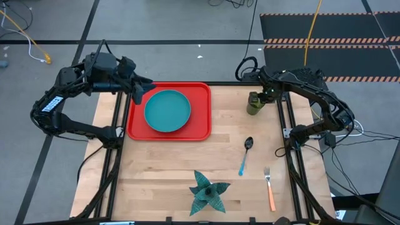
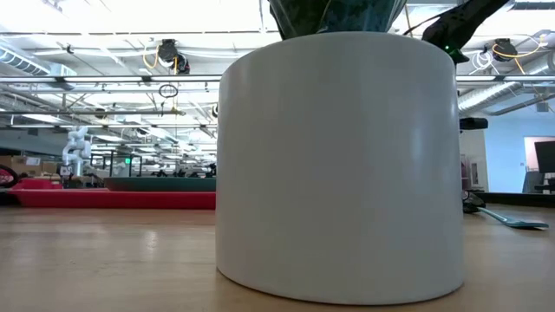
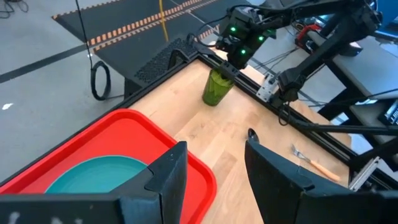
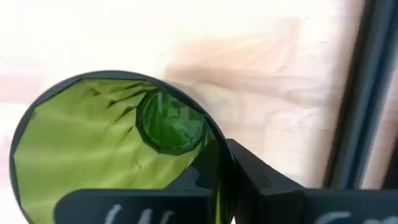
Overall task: Pick and place plate/cup/fork/spoon on tray
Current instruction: Put the green cup on the orange tray to the right of the green plate
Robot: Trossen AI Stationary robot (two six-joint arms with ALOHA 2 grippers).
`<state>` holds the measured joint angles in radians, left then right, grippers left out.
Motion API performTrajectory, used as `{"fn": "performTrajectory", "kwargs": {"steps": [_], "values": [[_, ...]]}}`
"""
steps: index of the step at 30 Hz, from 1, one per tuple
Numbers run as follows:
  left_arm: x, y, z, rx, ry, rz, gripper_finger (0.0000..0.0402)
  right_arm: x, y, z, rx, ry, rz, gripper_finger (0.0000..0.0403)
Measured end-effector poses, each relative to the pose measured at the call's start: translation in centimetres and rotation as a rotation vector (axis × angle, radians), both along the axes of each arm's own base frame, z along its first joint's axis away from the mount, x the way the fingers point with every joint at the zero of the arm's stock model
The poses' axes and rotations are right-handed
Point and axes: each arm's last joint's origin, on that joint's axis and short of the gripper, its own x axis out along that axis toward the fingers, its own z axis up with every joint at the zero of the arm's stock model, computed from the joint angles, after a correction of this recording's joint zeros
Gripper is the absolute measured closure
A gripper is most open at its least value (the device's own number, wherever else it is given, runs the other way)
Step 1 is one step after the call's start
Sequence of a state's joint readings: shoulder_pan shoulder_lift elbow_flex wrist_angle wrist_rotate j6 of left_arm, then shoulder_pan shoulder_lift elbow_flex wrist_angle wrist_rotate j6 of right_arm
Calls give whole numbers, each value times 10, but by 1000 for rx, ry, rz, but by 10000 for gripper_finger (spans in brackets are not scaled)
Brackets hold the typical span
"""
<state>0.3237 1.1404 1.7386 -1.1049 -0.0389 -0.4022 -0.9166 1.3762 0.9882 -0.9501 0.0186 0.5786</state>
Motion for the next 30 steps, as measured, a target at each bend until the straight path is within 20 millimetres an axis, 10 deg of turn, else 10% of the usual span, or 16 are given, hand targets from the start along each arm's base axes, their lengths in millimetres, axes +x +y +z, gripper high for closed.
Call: {"fn": "performTrajectory", "kwargs": {"steps": [13, 30], "values": [[0, 0, 0, -24, -10, 10, 238, 24, 12, 22, -91, -193, 70, 401], [5, 0, 13, 123, -116, -138, 238, 130, 6, 158, -371, -626, 336, 402]]}}
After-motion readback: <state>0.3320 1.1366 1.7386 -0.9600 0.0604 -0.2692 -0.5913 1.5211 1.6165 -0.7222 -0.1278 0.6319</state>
